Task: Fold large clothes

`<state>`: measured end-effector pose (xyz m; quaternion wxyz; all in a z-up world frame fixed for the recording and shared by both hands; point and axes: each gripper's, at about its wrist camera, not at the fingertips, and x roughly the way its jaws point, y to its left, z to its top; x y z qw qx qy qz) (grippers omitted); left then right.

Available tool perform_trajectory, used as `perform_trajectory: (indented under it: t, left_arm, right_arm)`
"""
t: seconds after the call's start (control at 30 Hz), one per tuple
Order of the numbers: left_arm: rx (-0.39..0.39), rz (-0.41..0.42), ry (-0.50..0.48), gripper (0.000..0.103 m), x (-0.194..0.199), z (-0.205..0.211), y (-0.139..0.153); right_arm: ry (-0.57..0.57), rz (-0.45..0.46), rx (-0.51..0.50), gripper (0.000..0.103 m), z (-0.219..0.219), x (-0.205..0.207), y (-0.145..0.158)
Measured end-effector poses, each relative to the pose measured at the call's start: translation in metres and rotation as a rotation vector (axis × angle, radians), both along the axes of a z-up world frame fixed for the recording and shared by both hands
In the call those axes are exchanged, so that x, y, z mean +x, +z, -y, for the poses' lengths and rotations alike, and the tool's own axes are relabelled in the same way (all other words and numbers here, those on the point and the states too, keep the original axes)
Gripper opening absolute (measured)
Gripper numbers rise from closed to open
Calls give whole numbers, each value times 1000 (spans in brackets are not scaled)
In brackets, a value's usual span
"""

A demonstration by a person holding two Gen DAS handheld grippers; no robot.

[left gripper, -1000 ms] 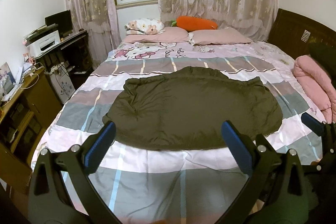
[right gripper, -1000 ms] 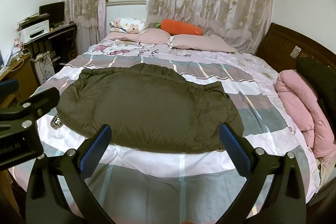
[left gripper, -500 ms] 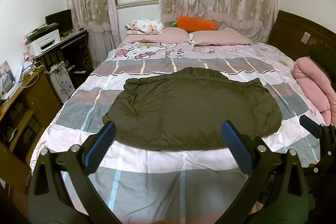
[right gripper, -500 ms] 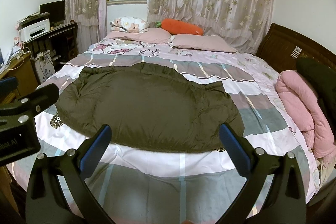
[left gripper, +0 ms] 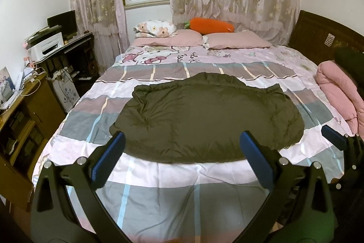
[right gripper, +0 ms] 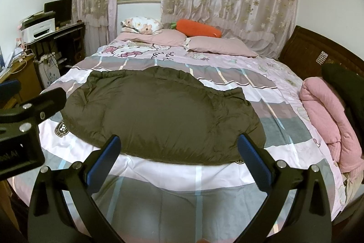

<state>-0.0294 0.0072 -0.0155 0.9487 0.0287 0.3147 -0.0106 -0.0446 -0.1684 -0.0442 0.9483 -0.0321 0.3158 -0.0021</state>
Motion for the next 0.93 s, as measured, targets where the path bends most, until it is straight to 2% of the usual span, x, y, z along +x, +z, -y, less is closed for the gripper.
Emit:
perform_trajectory:
  t: [0.3,0.6,0.93]
  left_arm:
    - [-7,-11,-8,101,0,0,-2]
    - [14,27,12,101,-1,-2,3]
    - [-3,5,-22,101,-2,-1,3]
  right_arm:
    - [11,-6,-4,102,6,3,-5]
    - [13,-7,-7,102,3,4,-5]
    - [16,-8,-8,102,3,4,-5]
